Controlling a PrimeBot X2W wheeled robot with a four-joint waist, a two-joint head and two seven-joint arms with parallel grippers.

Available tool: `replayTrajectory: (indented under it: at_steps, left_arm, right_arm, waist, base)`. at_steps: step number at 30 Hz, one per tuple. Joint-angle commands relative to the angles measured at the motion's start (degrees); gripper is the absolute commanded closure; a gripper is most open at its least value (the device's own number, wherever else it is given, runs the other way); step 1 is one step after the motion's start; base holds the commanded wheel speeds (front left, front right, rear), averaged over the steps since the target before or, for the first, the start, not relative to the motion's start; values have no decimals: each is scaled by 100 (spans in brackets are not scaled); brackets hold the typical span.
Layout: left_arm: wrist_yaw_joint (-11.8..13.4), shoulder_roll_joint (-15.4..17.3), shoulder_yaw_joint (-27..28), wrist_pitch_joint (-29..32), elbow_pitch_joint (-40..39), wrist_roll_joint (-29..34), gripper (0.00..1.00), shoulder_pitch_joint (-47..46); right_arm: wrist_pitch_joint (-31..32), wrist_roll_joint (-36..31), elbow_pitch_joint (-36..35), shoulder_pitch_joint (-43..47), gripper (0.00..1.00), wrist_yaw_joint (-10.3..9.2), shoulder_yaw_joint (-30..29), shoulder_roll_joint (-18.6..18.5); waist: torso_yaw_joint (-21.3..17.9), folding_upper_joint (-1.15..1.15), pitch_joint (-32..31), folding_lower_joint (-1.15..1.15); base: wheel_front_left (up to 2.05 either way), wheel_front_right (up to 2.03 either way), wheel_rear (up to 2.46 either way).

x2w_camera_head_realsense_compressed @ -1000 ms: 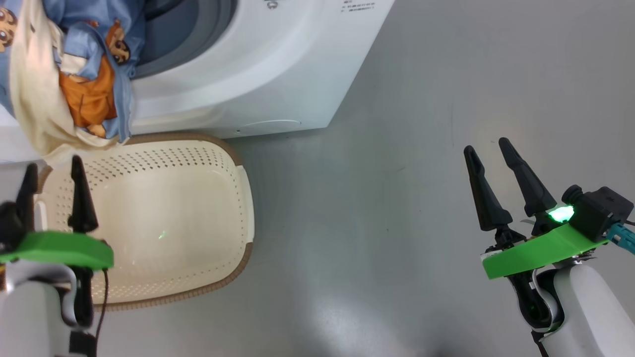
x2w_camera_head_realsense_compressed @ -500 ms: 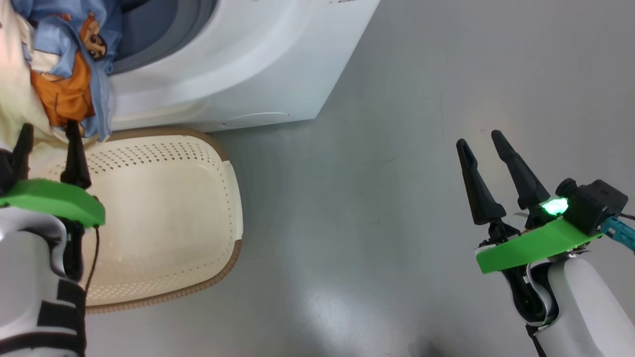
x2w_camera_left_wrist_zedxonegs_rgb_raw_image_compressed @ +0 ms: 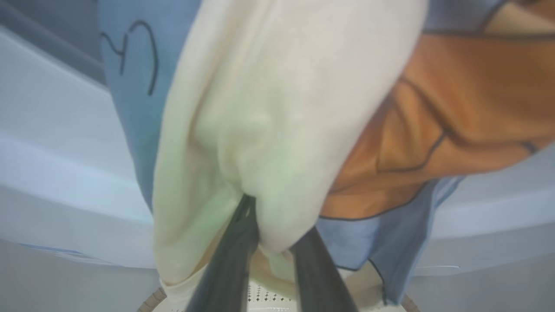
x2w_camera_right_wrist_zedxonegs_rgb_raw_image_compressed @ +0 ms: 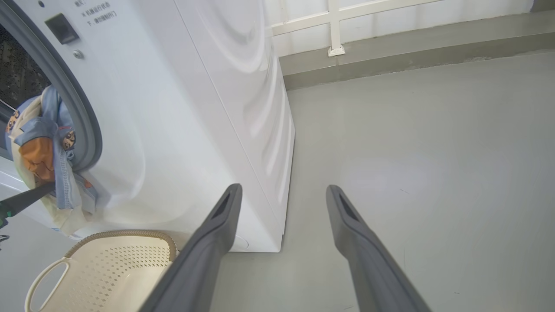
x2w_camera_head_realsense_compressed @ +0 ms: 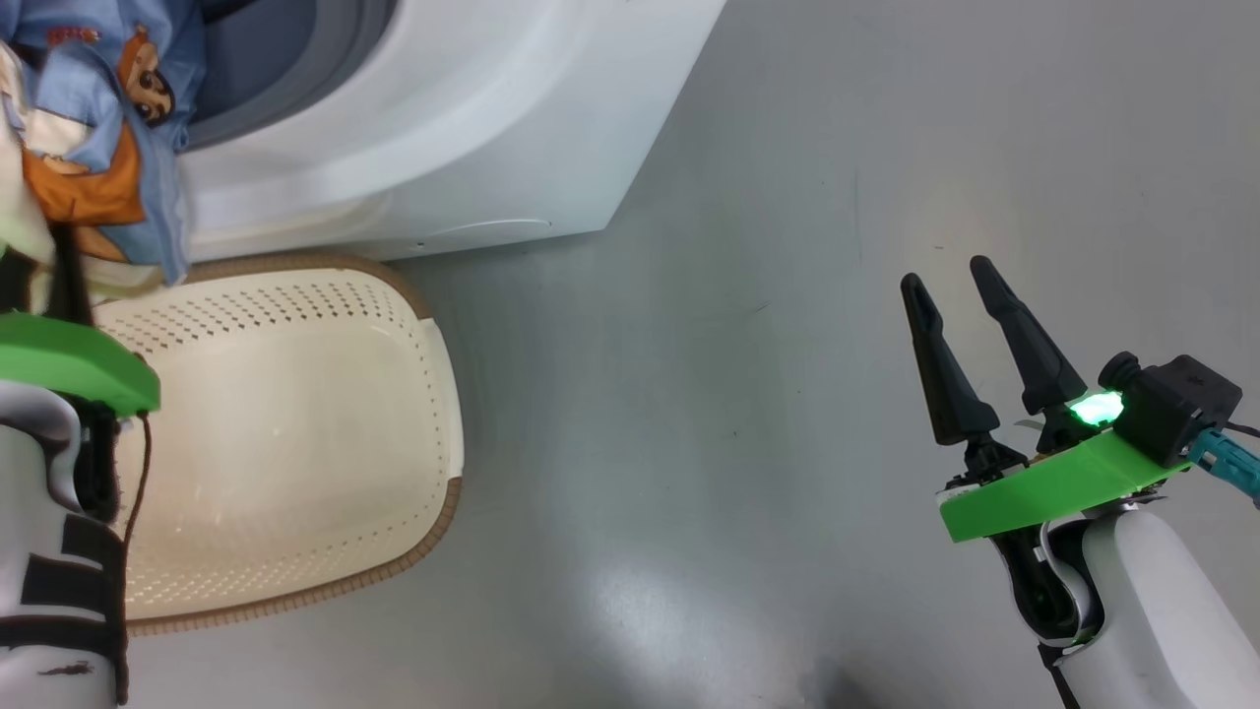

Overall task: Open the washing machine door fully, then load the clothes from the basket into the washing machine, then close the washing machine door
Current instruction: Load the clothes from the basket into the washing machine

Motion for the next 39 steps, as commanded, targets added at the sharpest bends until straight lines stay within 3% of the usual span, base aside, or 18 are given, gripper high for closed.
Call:
replayTrajectory:
  at_steps: [1, 6, 10, 15, 19, 29, 33, 39]
  left_arm:
    - [-8, 290, 93, -36, -104, -123, 100, -54]
    - [-8, 261, 79, -36, -469, -194, 100, 59]
    - [-8, 3, 250, -36, -1174, -233, 100, 310]
    - [-9, -194, 70, -36, -1921, -210, 100, 534]
    - [-9, -152, -240, -36, -2101, -284, 100, 334]
    - [-9, 280, -1343, -36, -939, -874, 100, -1024]
    - [-9, 460, -1359, -36, -331, -1310, 100, -1748]
    - [-9, 763, -1193, -36, -272, -1236, 100, -2462]
  right_arm:
    - [-68, -12, -132, 37, 0, 9, 85, -13]
    - [-68, -17, -129, 51, 0, 9, 34, 21]
    - [-68, -19, -132, 69, 0, 9, 12, 81]
    - [-68, -13, -129, 88, 0, 9, 28, 120]
    - [-68, -4, -119, 68, 0, 9, 50, 132]
    - [-68, 42, -95, 80, 0, 9, 124, 241]
    - [-68, 59, -76, 86, 0, 9, 180, 284]
    - [-68, 80, -80, 32, 0, 9, 238, 335]
  waist:
    - [4, 0, -3, 0]
    - [39, 0, -37, 0]
    - [87, 0, -75, 0]
    - [150, 0, -106, 0]
    - [156, 0, -112, 0]
    - [-61, 0, -117, 0]
    - [-217, 0, -103, 0]
    - [-402, 0, -18, 0]
  base:
    - [0, 0, 0]
    - [0, 0, 0]
    - [0, 0, 0]
    - [0, 0, 0]
    - [0, 0, 0]
    - [0, 0, 0]
    - [0, 0, 0]
    - [0, 0, 0]
